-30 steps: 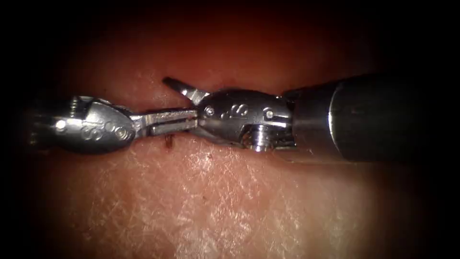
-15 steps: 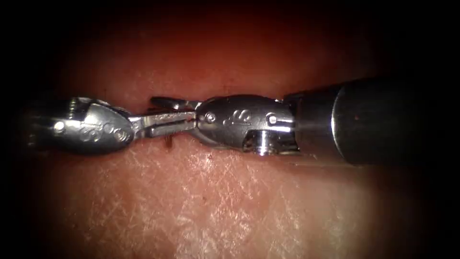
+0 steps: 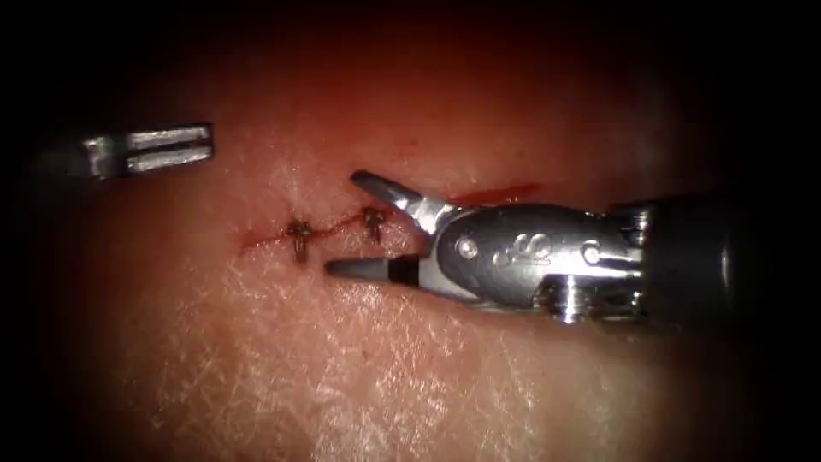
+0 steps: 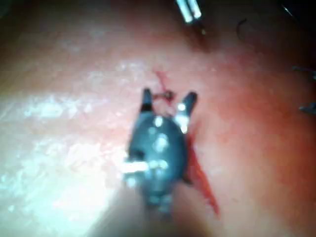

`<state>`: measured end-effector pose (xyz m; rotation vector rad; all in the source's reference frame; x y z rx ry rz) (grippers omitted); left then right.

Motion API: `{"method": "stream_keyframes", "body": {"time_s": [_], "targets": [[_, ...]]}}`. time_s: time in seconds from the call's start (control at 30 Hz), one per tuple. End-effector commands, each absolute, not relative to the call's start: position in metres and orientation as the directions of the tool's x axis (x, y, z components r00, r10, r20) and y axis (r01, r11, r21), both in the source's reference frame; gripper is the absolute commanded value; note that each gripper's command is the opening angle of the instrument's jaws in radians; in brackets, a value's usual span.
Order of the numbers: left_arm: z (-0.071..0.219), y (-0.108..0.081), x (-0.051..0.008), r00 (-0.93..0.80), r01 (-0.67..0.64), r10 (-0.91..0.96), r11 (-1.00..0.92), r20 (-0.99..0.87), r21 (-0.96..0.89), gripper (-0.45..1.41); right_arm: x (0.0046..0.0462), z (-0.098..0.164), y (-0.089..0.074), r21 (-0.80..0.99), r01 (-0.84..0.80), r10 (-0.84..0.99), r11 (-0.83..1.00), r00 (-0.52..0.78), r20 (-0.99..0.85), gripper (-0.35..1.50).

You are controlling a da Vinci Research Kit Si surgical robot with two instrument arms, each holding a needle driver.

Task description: Wound Closure

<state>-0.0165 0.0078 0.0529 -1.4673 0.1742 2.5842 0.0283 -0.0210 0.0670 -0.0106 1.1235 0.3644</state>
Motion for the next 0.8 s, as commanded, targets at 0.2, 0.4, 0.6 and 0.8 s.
{"method": "stream_keyframes", "body": {"time_s": [0.2,0.4,0.6,0.8], "targets": [[0.056,0.010,-0.0113,-0.540,-0.227,0.081,-0.972,-0.838,0.053,-0.45,0.0239,0.067,-0.021,0.166,-0.337,0.296,0.927,0.384,-0.875,1.40],[0.061,0.010,-0.0082,-0.551,-0.287,0.125,-0.957,-0.825,0.047,-0.45,0.0225,0.067,-0.022,0.160,-0.347,0.297,0.924,0.391,-0.871,1.38],[0.066,0.008,-0.0096,-0.502,-0.315,0.211,-0.948,-0.838,-0.050,-0.45,0.0224,0.067,-0.022,0.165,-0.358,0.308,0.919,0.390,-0.868,1.36],[0.067,0.006,-0.0119,-0.482,-0.314,0.312,-0.934,-0.819,-0.171,0.09,0.0224,0.067,-0.023,0.170,-0.366,0.314,0.915,0.382,-0.869,1.36]]}}
